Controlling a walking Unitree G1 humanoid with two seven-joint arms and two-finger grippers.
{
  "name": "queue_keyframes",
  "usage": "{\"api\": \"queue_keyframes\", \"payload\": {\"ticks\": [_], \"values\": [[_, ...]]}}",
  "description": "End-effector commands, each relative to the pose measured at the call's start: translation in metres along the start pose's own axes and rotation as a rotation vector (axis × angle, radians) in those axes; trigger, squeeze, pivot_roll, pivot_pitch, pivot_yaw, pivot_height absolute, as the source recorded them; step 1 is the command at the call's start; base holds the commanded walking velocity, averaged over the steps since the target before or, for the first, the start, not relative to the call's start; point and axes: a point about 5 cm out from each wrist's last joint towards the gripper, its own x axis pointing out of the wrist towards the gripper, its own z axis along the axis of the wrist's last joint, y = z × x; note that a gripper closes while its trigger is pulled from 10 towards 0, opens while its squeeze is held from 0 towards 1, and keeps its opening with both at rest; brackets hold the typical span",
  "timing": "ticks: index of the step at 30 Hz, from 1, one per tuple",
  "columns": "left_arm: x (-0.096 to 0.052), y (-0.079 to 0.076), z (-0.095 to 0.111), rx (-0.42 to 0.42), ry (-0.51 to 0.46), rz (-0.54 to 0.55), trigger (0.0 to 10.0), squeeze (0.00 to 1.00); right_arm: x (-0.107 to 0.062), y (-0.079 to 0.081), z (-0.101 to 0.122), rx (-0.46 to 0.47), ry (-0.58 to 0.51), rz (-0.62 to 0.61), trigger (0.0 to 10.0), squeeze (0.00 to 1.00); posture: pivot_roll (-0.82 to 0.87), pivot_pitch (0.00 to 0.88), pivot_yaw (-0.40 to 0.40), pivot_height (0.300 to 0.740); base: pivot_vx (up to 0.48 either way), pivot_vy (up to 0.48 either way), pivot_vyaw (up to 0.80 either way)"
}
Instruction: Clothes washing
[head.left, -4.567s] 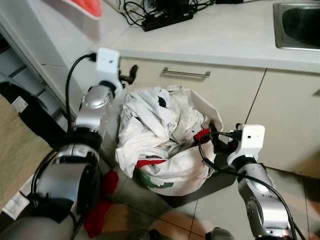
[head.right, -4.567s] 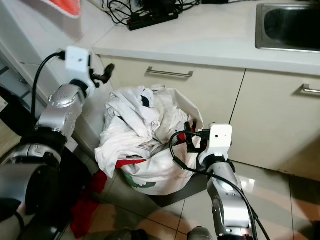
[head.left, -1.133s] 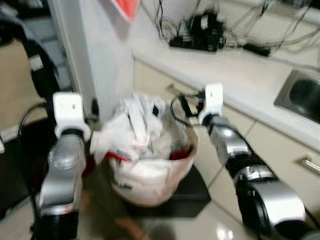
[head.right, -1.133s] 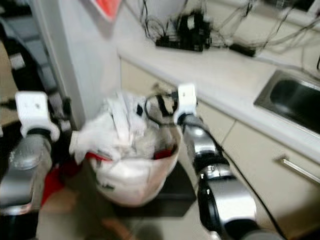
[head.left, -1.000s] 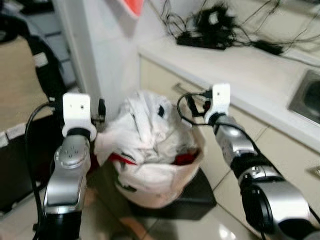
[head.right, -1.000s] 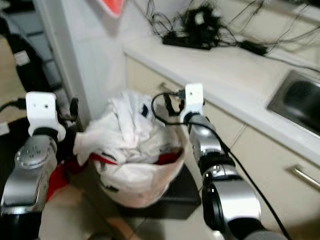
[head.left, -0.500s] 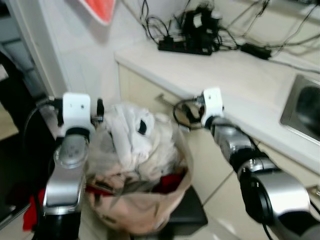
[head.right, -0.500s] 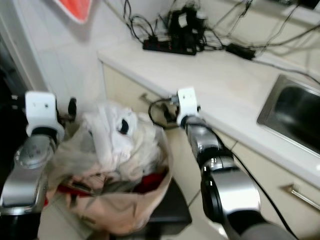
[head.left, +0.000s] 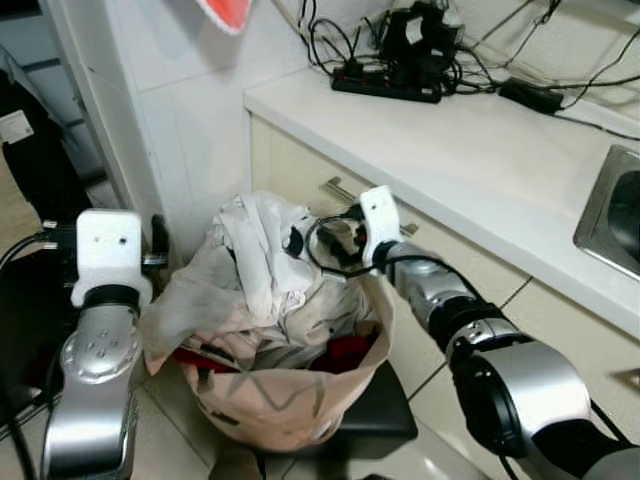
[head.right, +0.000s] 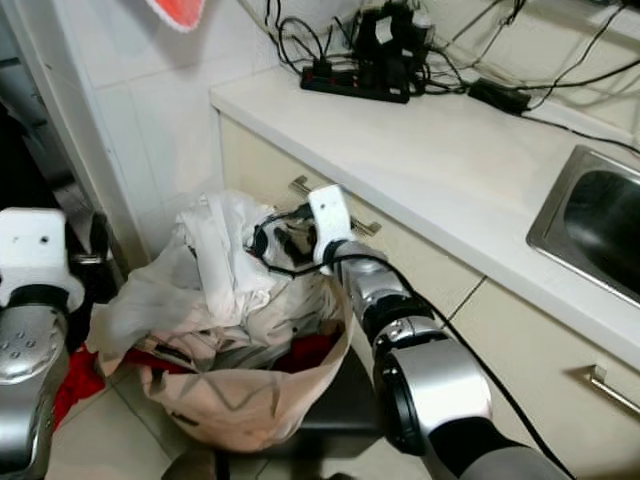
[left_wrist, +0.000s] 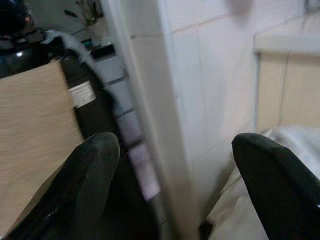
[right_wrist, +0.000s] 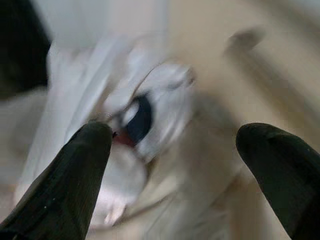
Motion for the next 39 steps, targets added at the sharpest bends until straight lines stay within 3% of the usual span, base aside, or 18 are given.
{"api": "queue_keyframes", "payload": {"ticks": [1, 6, 10, 17, 21, 28, 30, 32, 33, 35, 39], "values": [[-0.006, 0.006, 0.008, 0.016, -0.013, 0.012, 10.0, 0.0, -0.002, 0.0, -0.012, -0.016, 0.058, 0.022, 10.0, 0.0, 0.32, 0.184, -0.1, 0.736, 0.0, 0.0, 0.0], [-0.026, 0.01, 0.014, 0.045, -0.02, 0.02, 10.0, 0.0, -0.003, 0.005, -0.024, -0.085, 0.116, 0.047, 10.0, 0.0, 0.36, 0.27, -0.119, 0.736, 0.0, 0.0, 0.0], [-0.051, 0.013, 0.015, 0.06, 0.005, 0.031, 10.0, 0.0, -0.003, 0.005, -0.024, -0.225, 0.117, 0.032, 10.0, 0.0, 0.38, 0.333, -0.13, 0.736, 0.0, 0.0, 0.0], [-0.066, 0.014, 0.018, 0.063, 0.016, 0.03, 10.0, 0.0, -0.003, 0.001, -0.014, -0.316, 0.064, -0.002, 10.0, 0.0, 0.4, 0.367, -0.148, 0.736, 0.0, 0.0, 0.0], [-0.071, 0.009, 0.018, 0.041, 0.028, 0.03, 10.0, 0.0, 0.0, 0.003, 0.005, -0.297, -0.033, -0.006, 10.0, 0.0, 0.38, 0.345, -0.167, 0.736, 0.0, 0.0, 0.0], [-0.063, -0.006, 0.015, 0.003, 0.027, -0.006, 10.0, 0.0, 0.004, 0.011, 0.027, -0.249, -0.12, 0.051, 10.0, 0.0, 0.32, 0.299, -0.177, 0.736, 0.0, 0.0, 0.0], [-0.06, -0.009, 0.014, -0.001, 0.024, -0.011, 10.0, 0.0, 0.004, 0.01, 0.031, -0.206, -0.131, 0.048, 10.0, 0.0, 0.31, 0.286, -0.182, 0.736, 0.0, 0.0, 0.0], [-0.054, -0.016, 0.011, -0.016, 0.025, -0.016, 10.0, 0.0, 0.004, 0.006, 0.039, -0.069, -0.165, 0.048, 10.0, 0.0, 0.3, 0.262, -0.188, 0.736, 0.0, 0.0, 0.0], [-0.054, -0.016, 0.011, -0.016, 0.025, -0.016, 10.0, 0.0, 0.004, 0.006, 0.039, -0.069, -0.165, 0.048, 10.0, 0.0, 0.3, 0.262, -0.188, 0.736, 0.0, 0.0, 0.0], [-0.046, -0.025, 0.001, -0.055, 0.059, -0.028, 10.0, 0.0, 0.0, -0.001, 0.043, -0.023, -0.214, 0.055, 10.0, 0.0, 0.25, 0.194, -0.196, 0.736, 0.0, 0.0, 0.0], [-0.029, -0.037, -0.018, -0.091, 0.125, -0.028, 10.0, 0.0, -0.006, -0.009, 0.055, -0.042, -0.304, 0.072, 10.0, 0.0, 0.19, 0.113, -0.212, 0.736, 0.0, 0.0, 0.0]]}}
